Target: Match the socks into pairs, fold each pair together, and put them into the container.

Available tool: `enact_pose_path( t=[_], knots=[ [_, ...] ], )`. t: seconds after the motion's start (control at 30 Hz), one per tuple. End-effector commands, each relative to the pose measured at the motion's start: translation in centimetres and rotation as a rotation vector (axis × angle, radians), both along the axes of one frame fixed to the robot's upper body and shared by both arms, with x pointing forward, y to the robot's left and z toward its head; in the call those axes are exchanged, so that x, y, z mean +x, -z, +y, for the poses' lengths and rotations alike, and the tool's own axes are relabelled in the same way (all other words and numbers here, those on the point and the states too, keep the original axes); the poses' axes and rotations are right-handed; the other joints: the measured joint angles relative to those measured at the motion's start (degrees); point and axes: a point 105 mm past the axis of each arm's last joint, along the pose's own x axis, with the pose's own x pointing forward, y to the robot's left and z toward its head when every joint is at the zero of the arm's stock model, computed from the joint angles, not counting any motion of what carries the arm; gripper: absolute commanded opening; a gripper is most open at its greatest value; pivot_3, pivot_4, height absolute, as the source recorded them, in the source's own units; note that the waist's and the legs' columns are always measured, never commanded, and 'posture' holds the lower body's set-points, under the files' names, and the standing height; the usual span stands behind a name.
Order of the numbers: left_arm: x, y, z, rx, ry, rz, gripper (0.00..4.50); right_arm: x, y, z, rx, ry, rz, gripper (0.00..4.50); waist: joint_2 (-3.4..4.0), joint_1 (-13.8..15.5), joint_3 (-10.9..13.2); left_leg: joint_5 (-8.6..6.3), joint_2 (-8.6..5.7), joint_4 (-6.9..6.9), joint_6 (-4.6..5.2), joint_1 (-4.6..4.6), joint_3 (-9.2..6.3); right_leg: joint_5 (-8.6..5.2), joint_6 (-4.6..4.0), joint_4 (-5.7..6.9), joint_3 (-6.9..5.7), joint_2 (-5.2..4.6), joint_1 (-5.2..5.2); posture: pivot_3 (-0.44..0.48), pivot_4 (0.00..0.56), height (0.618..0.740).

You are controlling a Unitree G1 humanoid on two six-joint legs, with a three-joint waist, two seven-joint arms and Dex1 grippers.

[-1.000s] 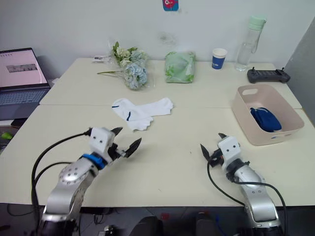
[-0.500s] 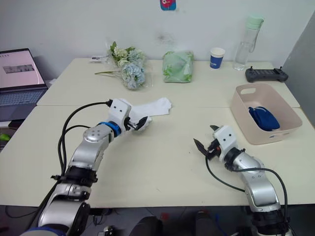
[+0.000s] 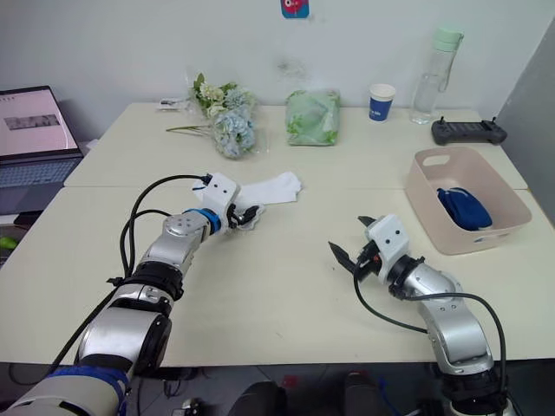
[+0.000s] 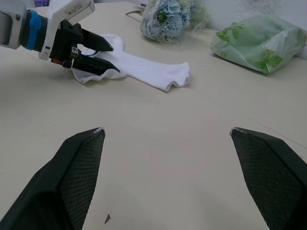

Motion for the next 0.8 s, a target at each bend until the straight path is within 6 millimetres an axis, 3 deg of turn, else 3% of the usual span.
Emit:
enact_pose_path(
  t=[0.03, 0.27, 0.57, 0.8],
  knots=[
    [0.1, 0.2, 0.5, -0.009, -0.018, 0.008, 2.30, -0.5, -1.3, 0.2, 0.005, -0.012, -0.051, 4.50, 0.00, -0.17, 0.00, 0.00, 0.00, 0.00, -0.01, 0.00, 0.00, 0.00, 0.00, 0.00, 0.00, 0.01, 0.00, 0.000, 0.150, 0.740],
    [0.4, -1.0, 0.2, -0.091, -0.010, -0.029, 0.01, -0.3, -1.4, 0.3, 0.004, -0.009, -0.056, 4.50, 0.00, -0.53, 0.00, 0.01, 0.01, 0.00, -0.02, -0.01, -0.02, 0.00, 0.00, 0.01, -0.01, 0.01, 0.00, 0.000, 0.150, 0.740],
    [-0.4, -3.5, -1.0, -0.184, 0.129, -0.094, 0.01, -0.2, -1.2, 0.6, 0.010, -0.013, -0.053, 4.50, -0.01, -0.91, 0.01, 0.06, 0.01, 0.01, -0.11, -0.07, -0.05, 0.00, 0.00, 0.00, 0.00, 0.00, -0.02, 0.000, 0.150, 0.740],
    [-4.1, -3.8, -2.9, -0.132, 0.362, -0.034, 0.01, -0.1, -1.1, 0.6, 0.009, -0.016, -0.049, 4.50, 0.00, -1.06, 0.01, 0.09, 0.05, -0.01, -0.15, -0.06, -0.07, 0.00, 0.00, 0.00, 0.14, 0.00, -0.02, 0.000, 0.150, 0.740]
  ],
)
